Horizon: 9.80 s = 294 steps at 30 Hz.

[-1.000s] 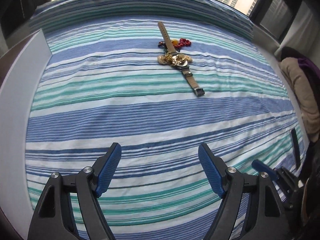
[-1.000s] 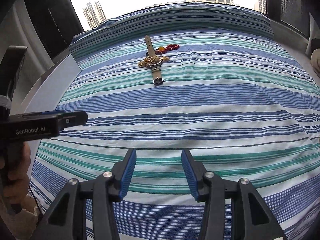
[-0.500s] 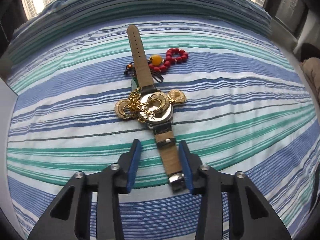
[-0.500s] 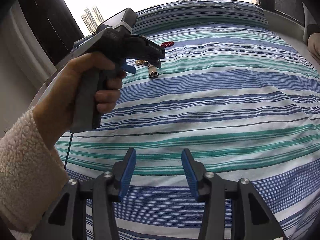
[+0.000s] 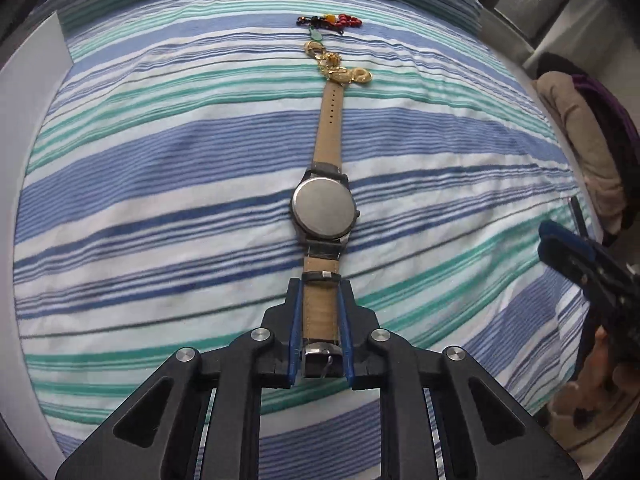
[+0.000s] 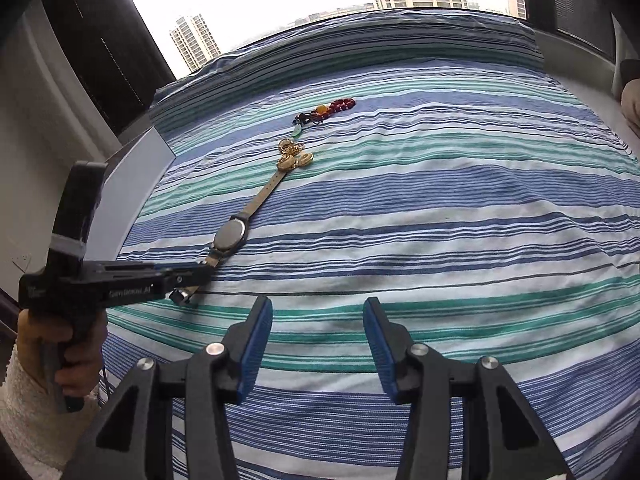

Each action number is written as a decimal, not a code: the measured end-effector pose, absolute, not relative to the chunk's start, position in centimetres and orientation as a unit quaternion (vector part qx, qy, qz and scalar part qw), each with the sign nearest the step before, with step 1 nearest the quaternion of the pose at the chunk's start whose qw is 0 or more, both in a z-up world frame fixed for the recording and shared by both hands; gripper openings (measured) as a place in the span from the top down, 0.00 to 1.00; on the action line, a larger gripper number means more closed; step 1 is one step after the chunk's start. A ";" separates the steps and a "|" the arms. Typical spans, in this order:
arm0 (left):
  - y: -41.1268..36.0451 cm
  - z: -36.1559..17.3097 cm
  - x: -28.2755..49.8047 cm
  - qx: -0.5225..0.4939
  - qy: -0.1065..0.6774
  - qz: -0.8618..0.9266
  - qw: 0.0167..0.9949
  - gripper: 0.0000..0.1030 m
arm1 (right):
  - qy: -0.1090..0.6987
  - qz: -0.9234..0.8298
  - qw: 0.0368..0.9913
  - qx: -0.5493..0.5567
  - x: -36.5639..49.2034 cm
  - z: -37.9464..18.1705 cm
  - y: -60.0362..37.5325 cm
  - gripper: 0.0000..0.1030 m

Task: Organize jewelry

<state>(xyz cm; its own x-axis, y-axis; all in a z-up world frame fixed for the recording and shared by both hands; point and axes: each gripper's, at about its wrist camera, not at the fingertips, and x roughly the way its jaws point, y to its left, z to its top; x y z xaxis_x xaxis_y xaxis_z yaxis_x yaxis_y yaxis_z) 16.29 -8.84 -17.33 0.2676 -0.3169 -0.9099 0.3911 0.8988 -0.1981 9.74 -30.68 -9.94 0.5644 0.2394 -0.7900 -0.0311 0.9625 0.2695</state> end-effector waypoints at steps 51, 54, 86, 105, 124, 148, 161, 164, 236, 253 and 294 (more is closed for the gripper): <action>-4.8 -15.6 15.4 0.064 0.533 -0.211 0.817 0.39 | 0.489 0.117 0.863 0.047 25.6 -5.5 -27.2 0.90; -6.8 -16.4 16.8 0.096 0.536 -0.207 0.813 0.37 | 0.480 0.122 0.867 0.055 23.1 -4.8 -28.3 0.90; 2.5 -3.3 12.2 -0.010 0.438 -0.162 0.884 0.59 | 0.461 0.215 0.859 0.064 15.4 -3.1 -22.9 0.90; 26.5 3.1 11.8 -0.103 0.403 0.074 0.906 0.59 | 0.388 0.383 0.838 -0.028 18.9 5.3 -0.2 0.90; 29.7 -4.8 29.3 -0.107 0.449 0.073 0.884 0.58 | 0.459 0.294 0.830 -0.120 33.0 -4.0 15.0 0.90; 22.3 0.2 21.7 -0.039 0.400 0.056 0.914 0.13 | 0.352 0.271 0.896 0.002 28.3 2.9 -1.0 0.48; 0.5 -5.9 14.4 -0.008 0.472 -0.150 0.868 0.13 | 0.444 0.074 0.893 0.035 18.5 -6.6 -26.6 0.47; -3.9 -7.7 16.6 0.003 0.479 -0.168 0.862 0.13 | 0.447 0.044 0.891 0.065 16.3 -8.0 -29.9 0.47; 0.2 -16.3 18.8 0.010 0.535 -0.112 0.837 0.92 | 0.553 -0.045 0.830 0.055 46.2 -15.7 -25.1 0.74; 0.0 -17.1 15.5 0.035 0.537 -0.107 0.836 0.80 | 0.601 0.132 0.777 0.133 22.3 -14.0 -28.0 0.66; 0.2 -16.7 16.8 0.007 0.533 -0.125 0.837 0.91 | 0.558 0.069 0.821 0.097 21.0 -11.8 -29.5 0.57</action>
<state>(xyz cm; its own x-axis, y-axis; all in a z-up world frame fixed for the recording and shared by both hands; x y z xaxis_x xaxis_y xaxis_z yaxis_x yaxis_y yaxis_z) 16.82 0.18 -16.67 0.4016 -0.2014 -0.8934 0.2164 0.9688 -0.1212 20.96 -29.47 -11.83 0.3678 0.2218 -0.9031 -0.0064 0.9717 0.2361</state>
